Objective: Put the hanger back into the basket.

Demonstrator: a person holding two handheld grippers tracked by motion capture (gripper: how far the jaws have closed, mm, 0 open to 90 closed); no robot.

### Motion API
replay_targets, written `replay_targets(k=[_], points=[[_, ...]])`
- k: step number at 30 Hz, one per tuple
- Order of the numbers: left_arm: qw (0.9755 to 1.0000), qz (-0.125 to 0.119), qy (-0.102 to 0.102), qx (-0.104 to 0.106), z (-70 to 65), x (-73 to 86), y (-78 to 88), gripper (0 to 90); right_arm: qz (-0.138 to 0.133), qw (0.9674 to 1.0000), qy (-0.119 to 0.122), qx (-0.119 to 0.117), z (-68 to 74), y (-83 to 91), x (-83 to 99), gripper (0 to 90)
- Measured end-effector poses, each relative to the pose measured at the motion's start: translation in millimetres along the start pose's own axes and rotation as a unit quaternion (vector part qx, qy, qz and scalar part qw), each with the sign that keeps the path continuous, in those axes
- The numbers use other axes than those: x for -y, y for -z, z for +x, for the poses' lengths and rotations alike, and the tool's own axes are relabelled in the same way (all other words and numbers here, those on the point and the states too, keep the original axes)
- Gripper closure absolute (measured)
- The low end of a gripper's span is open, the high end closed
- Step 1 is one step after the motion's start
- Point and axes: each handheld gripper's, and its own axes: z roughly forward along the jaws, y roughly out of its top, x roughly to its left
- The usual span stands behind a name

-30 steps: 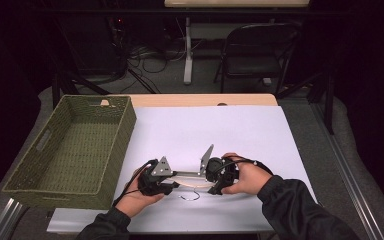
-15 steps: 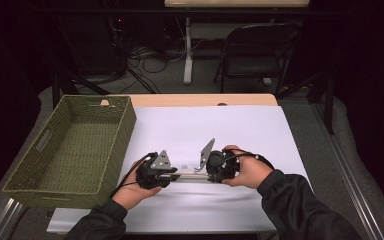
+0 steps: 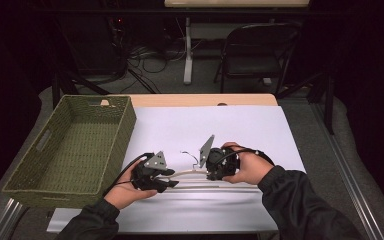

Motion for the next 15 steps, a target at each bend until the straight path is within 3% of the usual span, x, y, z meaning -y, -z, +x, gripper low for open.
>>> replay_targets(k=[3,6,9,10,15], points=[[0.9999,0.012,-0.004,0.005,-0.3,0.3,-1.5,58.5,-0.001,1.0000,0.002,0.000,0.5,-0.2,0.2,86.5],[0.9991,0.041,-0.003,-0.013,1.8,1.2,-4.9,58.5,0.002,1.0000,0.002,0.001,1.3,-0.9,0.6,86.5],[0.9990,0.045,-0.001,-0.008,3.4,2.3,-6.4,63.6,0.003,1.0000,0.003,0.002,1.3,-1.0,0.6,86.5],[0.9991,0.043,0.003,0.004,4.2,3.1,-6.9,65.9,0.002,1.0000,0.005,0.001,1.3,-1.2,0.4,86.5],[0.9988,0.049,-0.003,0.005,3.1,2.9,-8.8,73.7,0.001,1.0000,0.007,-0.001,1.3,-1.7,0.5,86.4]])
